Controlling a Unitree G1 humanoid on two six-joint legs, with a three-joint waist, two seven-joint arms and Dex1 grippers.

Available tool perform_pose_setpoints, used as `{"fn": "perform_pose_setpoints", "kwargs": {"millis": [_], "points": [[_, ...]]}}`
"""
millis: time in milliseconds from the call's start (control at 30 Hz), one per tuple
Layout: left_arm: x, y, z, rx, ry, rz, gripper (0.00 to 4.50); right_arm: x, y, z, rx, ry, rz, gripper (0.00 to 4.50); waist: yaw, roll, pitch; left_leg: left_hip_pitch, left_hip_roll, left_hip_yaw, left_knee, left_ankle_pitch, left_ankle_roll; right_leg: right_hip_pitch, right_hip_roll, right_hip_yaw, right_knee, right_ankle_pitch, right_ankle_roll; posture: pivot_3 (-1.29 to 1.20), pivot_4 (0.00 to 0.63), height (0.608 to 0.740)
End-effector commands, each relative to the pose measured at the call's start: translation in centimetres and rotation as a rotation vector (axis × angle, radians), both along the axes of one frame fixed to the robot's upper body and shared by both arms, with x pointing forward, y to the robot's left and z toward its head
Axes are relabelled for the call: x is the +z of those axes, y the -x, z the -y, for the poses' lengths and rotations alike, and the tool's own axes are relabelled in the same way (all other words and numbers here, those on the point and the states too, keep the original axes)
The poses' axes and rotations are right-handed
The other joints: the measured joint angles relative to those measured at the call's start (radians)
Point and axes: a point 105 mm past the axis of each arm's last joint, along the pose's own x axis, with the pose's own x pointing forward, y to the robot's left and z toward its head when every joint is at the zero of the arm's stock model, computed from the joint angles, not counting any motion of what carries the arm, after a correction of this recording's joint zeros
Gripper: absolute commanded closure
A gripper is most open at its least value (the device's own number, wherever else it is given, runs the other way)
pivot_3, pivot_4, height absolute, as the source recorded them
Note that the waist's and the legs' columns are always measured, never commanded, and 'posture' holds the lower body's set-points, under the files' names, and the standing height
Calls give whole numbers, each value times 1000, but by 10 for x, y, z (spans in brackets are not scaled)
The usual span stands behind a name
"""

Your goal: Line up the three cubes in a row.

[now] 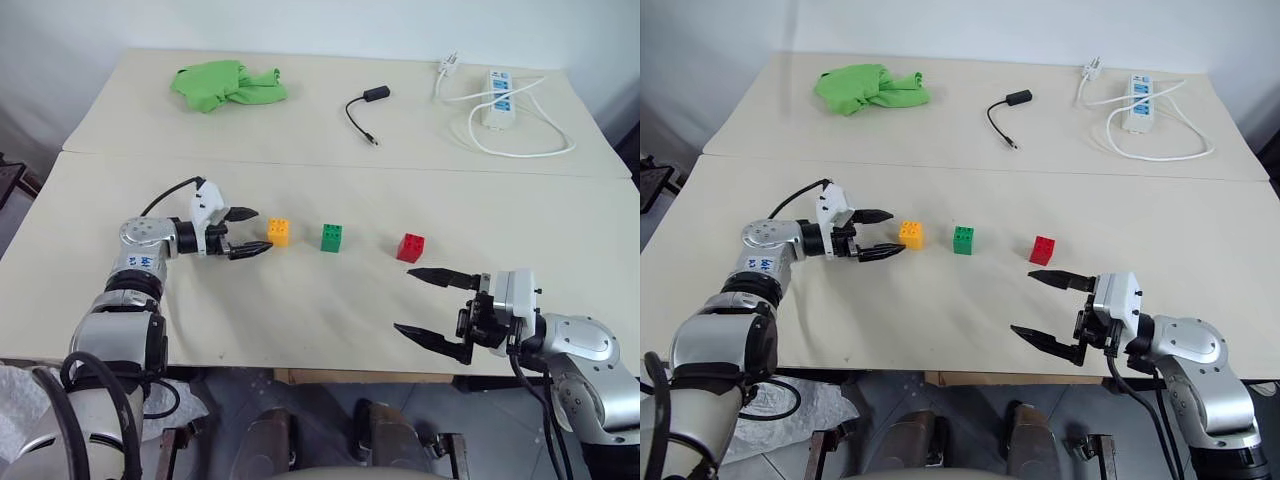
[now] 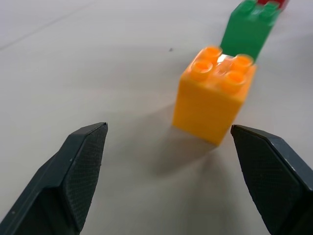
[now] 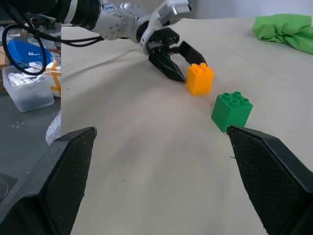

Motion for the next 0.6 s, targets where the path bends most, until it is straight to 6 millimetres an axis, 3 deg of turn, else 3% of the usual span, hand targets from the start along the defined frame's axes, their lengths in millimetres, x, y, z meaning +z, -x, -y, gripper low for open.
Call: {"fn": "perform_pose_setpoints", "kwargs": {"millis": [33, 167, 367, 433, 600], "points": [[16, 15, -16, -82, 21, 42, 206, 3, 3, 6, 16, 10, 10, 0, -1, 0, 0, 0, 0, 0, 0, 0, 0, 0, 0, 0, 0, 0, 0, 0, 150, 740], [29, 39, -41, -150, 19, 61, 96, 11, -1, 28, -6, -3, 1, 0, -8, 0, 0, 0, 1, 0, 0, 0, 0, 0, 1, 0, 0, 0, 0, 0, 150, 740], [31, 79, -70, -70, 31, 82, 96, 29, -17, 61, -70, -60, -1, 0, -17, 0, 0, 1, 4, -2, 0, 0, 0, 0, -2, 1, 1, 0, 0, 0, 150, 740], [29, 92, -79, 24, 30, 27, 96, 33, -20, 65, -79, -70, 17, 0, -22, 0, 0, 1, 4, -2, 0, 0, 0, 0, -3, 1, 1, 0, 0, 0, 150, 740], [34, 113, -92, 150, 41, 88, 96, 26, -18, 62, -19, -82, 20, 0, -15, 1, 0, 1, 3, -5, 0, 0, 0, 1, -5, 1, 1, 0, 0, 0, 150, 740]]}}
